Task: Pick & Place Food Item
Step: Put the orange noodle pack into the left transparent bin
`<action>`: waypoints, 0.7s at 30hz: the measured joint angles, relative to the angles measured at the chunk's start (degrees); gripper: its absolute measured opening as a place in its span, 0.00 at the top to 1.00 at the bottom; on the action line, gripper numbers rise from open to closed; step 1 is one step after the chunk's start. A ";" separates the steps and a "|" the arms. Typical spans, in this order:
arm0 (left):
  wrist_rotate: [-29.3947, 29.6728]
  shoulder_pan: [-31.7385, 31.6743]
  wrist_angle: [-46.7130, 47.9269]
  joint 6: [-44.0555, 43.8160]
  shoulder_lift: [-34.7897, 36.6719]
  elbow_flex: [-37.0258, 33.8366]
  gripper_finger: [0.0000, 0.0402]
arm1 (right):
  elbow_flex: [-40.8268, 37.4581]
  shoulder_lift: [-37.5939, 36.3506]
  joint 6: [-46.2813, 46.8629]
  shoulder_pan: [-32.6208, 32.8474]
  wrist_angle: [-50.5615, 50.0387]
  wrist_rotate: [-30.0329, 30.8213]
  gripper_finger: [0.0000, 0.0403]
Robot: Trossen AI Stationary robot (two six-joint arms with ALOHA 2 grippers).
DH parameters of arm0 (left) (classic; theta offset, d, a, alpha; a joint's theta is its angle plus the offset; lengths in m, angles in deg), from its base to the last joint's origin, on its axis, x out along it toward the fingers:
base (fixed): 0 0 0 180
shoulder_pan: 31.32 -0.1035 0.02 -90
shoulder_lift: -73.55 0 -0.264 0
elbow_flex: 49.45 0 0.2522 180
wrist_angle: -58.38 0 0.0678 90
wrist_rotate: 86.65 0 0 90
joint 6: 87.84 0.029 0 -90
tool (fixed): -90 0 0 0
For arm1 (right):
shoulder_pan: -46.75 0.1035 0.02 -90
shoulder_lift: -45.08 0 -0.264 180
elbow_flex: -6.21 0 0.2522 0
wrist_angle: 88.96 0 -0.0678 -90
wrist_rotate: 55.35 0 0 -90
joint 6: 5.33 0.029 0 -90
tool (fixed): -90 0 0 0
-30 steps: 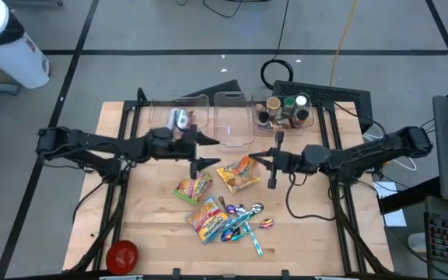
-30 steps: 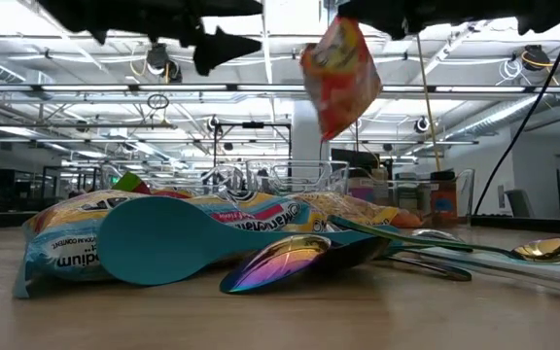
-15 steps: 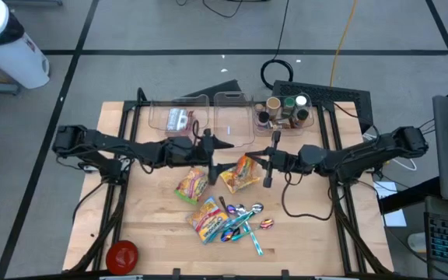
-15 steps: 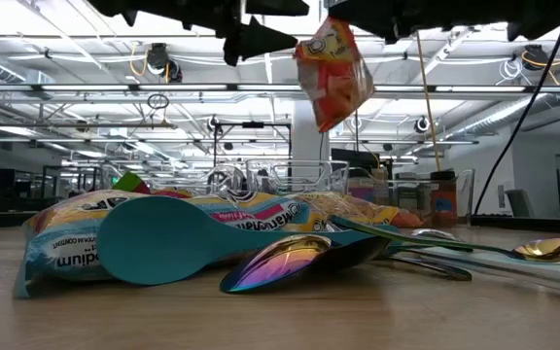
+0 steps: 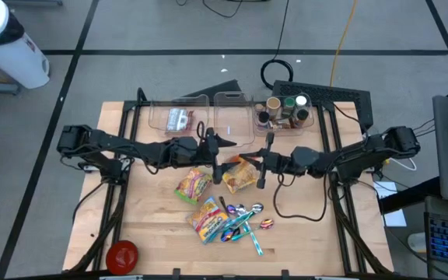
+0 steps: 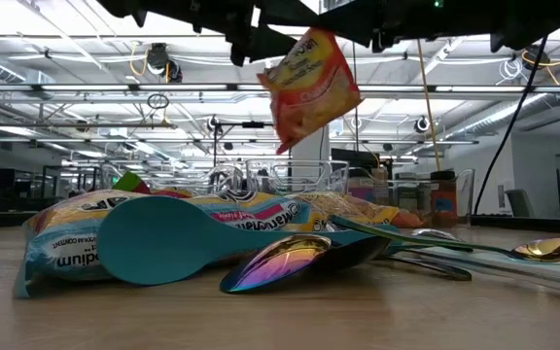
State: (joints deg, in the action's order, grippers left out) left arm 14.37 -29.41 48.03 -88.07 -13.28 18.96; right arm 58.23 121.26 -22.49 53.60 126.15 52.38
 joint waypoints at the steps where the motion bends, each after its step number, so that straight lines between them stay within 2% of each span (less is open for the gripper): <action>1: 0.00 0.00 0.03 0.05 0.00 0.00 0.20 | 0.00 -0.02 0.05 0.00 0.35 0.00 1.00; 7: -0.47 -0.01 0.50 0.12 -0.32 0.00 0.20 | 0.01 -0.02 0.13 0.02 2.45 -0.06 1.00; 10: -0.48 0.00 0.55 0.11 -0.48 0.00 0.25 | 0.02 -0.04 0.08 0.04 2.74 -1.43 1.00; 15: -0.48 -0.02 0.18 0.09 -0.46 0.00 0.41 | 0.01 -0.04 0.05 0.02 2.74 -2.83 1.00; 21: -0.53 -0.04 -0.38 -0.16 -0.44 0.00 0.70 | 0.00 -0.04 0.02 0.02 2.45 -2.81 1.00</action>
State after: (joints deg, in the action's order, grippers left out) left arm 13.84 -29.45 47.64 -88.23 -13.71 18.96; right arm 58.23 121.22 -22.47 53.63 128.60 49.57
